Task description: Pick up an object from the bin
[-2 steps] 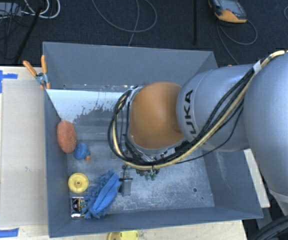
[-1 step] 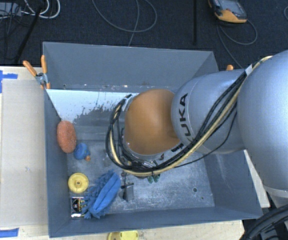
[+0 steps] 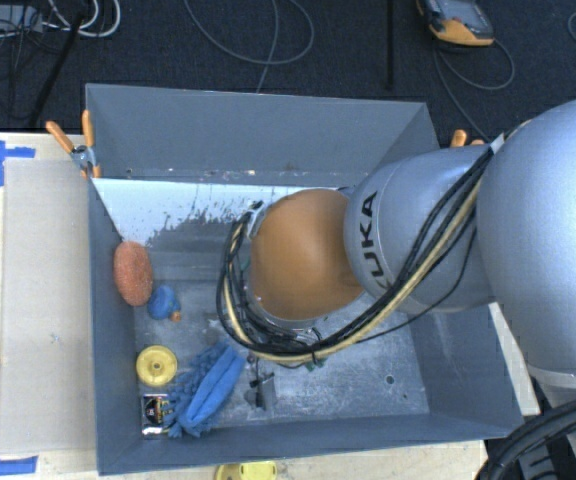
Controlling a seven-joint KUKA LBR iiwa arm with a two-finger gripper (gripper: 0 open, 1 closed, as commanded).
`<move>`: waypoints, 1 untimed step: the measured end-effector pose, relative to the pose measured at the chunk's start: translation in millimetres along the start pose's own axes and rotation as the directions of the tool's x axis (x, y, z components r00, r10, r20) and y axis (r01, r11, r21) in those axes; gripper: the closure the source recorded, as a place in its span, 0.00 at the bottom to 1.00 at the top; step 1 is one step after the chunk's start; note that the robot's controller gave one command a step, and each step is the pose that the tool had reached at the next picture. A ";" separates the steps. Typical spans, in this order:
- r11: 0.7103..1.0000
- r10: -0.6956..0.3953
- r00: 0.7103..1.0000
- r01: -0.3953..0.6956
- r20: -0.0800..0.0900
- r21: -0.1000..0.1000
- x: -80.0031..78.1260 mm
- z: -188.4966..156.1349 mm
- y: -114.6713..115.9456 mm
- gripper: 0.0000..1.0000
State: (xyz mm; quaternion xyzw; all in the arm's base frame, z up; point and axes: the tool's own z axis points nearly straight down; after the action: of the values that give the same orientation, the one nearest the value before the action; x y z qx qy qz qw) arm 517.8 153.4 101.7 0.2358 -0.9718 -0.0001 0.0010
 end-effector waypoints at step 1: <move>0.937 0.348 0.937 -0.348 0.002 -0.001 -15.9 32.0 4.8 1.00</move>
Offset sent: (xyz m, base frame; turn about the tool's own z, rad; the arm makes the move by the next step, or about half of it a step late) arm 0.0000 0.0000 0.0000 0.0000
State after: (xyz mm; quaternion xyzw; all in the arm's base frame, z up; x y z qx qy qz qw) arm 529.6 164.9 69.6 0.0601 -0.9982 -0.0003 0.0001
